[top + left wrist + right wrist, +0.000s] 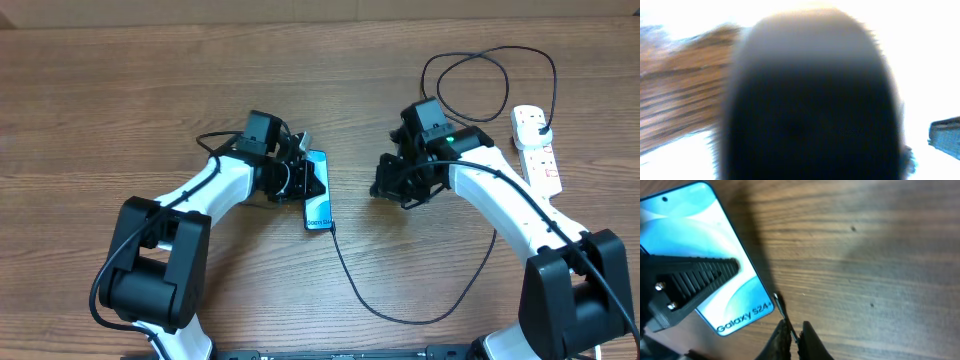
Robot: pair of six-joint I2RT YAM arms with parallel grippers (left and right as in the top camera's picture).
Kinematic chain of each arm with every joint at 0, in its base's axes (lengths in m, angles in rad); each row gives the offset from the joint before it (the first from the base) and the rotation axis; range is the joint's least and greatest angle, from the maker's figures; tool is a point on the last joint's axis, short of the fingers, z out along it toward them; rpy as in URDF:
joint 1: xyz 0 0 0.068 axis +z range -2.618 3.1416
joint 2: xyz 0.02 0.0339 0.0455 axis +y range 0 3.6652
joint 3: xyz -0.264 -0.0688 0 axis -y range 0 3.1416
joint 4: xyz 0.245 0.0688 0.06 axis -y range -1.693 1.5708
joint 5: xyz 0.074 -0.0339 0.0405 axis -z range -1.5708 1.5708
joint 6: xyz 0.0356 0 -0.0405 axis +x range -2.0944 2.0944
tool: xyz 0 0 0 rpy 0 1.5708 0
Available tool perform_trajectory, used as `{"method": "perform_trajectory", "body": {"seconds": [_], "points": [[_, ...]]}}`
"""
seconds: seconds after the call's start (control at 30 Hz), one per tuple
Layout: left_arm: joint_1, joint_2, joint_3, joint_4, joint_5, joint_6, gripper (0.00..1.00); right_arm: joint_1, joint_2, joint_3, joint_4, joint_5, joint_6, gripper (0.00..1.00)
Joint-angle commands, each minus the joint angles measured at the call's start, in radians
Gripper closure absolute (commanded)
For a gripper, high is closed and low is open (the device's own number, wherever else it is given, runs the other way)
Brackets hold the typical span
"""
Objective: Plug charger to phone and switch on socket
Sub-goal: 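Lower the right gripper and grasp the black cable's USB-C connector, then lift the connector with the right gripper while the left gripper tilts the phone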
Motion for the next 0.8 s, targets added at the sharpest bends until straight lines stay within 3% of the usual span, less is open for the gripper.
{"method": "perform_trajectory", "body": {"seconds": [0.0,0.2,0.4,0.77], "points": [[0.056,0.006,0.014,0.018,0.219,0.023,0.96,0.046,-0.006,0.008,-0.01,0.082,-0.058,0.89],[0.149,0.006,0.016,0.01,0.314,0.024,0.96,0.109,0.007,0.008,-0.003,0.183,-0.107,0.67],[0.216,0.006,0.016,0.017,0.459,0.05,0.96,0.167,0.037,0.003,0.026,0.24,-0.137,0.53],[0.345,0.006,0.016,0.021,0.581,0.05,0.96,0.28,0.142,0.003,0.068,0.24,-0.139,0.48]]}}
